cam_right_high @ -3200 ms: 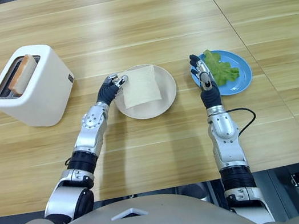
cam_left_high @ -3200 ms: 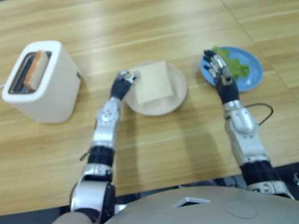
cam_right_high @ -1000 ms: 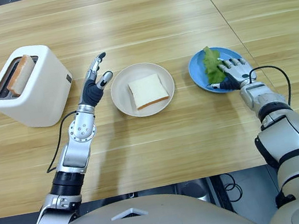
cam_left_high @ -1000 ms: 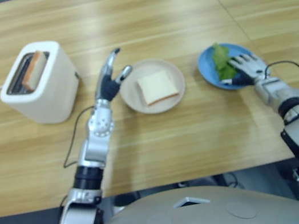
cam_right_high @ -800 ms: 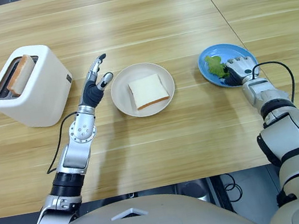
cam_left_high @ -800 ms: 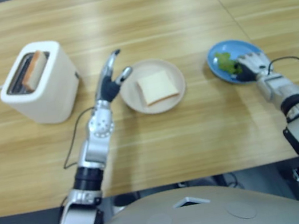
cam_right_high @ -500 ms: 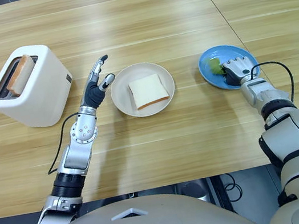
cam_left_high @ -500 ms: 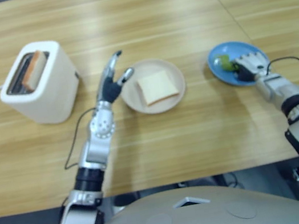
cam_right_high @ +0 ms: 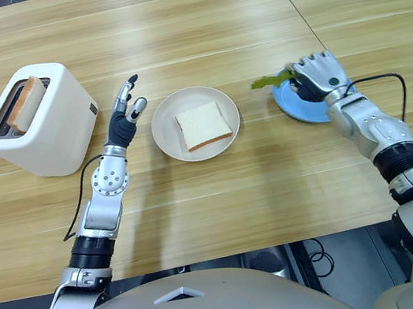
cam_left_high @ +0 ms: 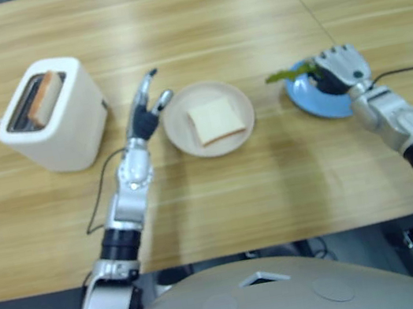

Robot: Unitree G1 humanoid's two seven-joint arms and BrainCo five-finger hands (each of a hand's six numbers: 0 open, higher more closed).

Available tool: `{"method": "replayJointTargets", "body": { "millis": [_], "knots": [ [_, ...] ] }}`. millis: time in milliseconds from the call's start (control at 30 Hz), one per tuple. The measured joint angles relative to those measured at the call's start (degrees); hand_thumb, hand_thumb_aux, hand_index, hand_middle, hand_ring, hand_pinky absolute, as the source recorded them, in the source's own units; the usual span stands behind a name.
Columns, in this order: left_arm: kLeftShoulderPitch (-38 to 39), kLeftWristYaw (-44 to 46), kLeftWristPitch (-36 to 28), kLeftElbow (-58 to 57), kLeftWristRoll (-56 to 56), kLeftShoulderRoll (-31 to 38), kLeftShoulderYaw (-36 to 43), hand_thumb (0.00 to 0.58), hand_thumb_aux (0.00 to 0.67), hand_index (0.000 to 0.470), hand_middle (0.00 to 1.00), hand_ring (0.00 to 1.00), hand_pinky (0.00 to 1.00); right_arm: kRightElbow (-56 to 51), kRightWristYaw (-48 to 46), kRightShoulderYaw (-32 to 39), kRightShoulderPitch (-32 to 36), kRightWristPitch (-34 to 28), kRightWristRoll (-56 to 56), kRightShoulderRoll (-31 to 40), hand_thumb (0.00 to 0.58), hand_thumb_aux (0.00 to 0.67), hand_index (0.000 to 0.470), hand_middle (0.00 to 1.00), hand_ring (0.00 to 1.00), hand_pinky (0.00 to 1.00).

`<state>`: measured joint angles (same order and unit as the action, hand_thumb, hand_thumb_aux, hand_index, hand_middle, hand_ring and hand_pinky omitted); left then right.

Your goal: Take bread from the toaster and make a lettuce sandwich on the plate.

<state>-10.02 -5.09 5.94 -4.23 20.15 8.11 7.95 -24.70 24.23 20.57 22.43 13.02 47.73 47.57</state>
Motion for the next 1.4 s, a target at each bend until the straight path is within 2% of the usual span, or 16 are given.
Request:
{"method": "replayJointTargets", "body": {
  "millis": [133,267,467,600,700,833,1233,1267,1333,1367,1400],
  "knots": [
    [-0.7,-0.1,1.0,-1.7,-1.9,0.0,-1.7,0.0,0.0,0.0,0.0,0.0,0.0,10.4,-5.2,0.1,1.4,-3.1,1.8,-5.9,0.58,0.67,0.46,1.0,1.0,1.0],
    [-1.3,0.0,1.7,-3.2,-3.3,-0.2,-2.4,0.0,0.0,0.0,0.0,0.0,0.0,8.9,-7.8,3.3,6.3,-3.9,4.4,-13.3,0.58,0.67,0.46,1.0,1.0,1.0],
    [-1.6,-0.1,2.4,-4.5,-3.6,-0.6,-2.1,0.0,0.0,0.0,0.0,0.0,0.0,-7.0,-7.2,10.7,14.4,-2.8,7.6,-25.1,0.58,0.67,0.46,1.0,1.0,1.0],
    [-1.5,-0.1,2.7,-4.7,-3.6,-0.7,-2.0,0.0,0.0,0.0,0.0,0.0,0.0,-17.4,-5.3,14.3,16.2,-1.1,8.7,-29.2,0.58,0.67,0.46,1.0,1.0,1.0],
    [-1.5,0.0,2.8,-4.8,-3.5,-0.7,-1.8,0.0,0.0,0.0,0.0,0.0,0.0,-23.0,-4.0,16.1,16.2,0.1,8.8,-30.0,0.58,0.67,0.46,1.0,1.0,1.0],
    [-1.3,0.0,2.8,-4.8,-3.3,-0.7,-1.7,0.0,0.0,0.0,0.0,0.0,0.0,-23.5,-3.4,16.9,15.6,1.0,8.7,-28.3,0.58,0.67,0.46,1.0,1.0,1.0],
    [-0.9,-0.2,2.8,-5.0,-2.4,-0.7,-1.5,0.0,0.0,0.0,0.0,0.0,0.0,0.4,-8.8,13.0,11.7,-2.2,8.5,-22.3,0.58,0.67,0.46,1.0,1.0,1.0],
    [-0.9,-0.2,2.8,-5.0,-2.3,-0.7,-1.5,0.0,0.0,0.0,0.0,0.0,0.0,1.7,-9.5,13.0,11.3,-2.6,8.5,-22.3,0.485,0.399,0.274,0.75,0.75,0.75],
    [-0.9,-0.2,2.8,-5.1,-2.2,-0.7,-1.4,0.0,0.0,0.0,0.0,0.0,0.0,4.2,-11.6,12.9,10.2,-3.5,8.6,-22.3,0.485,0.399,0.274,0.75,0.75,0.75],
    [-0.9,-0.2,2.8,-5.1,-2.2,-0.7,-1.4,0.0,0.0,0.0,0.0,0.0,0.0,4.8,-12.5,12.9,9.7,-3.8,8.6,-22.3,0.0,0.0,0.0,0.0,0.0,0.0],
    [-0.9,-0.2,2.8,-5.3,-2.2,-0.7,-1.4,0.0,0.0,0.0,0.0,0.0,0.0,5.5,-14.4,13.0,9.0,-4.5,8.7,-22.2,0.0,0.0,0.0,0.0,0.0,0.0]
  ]
}}
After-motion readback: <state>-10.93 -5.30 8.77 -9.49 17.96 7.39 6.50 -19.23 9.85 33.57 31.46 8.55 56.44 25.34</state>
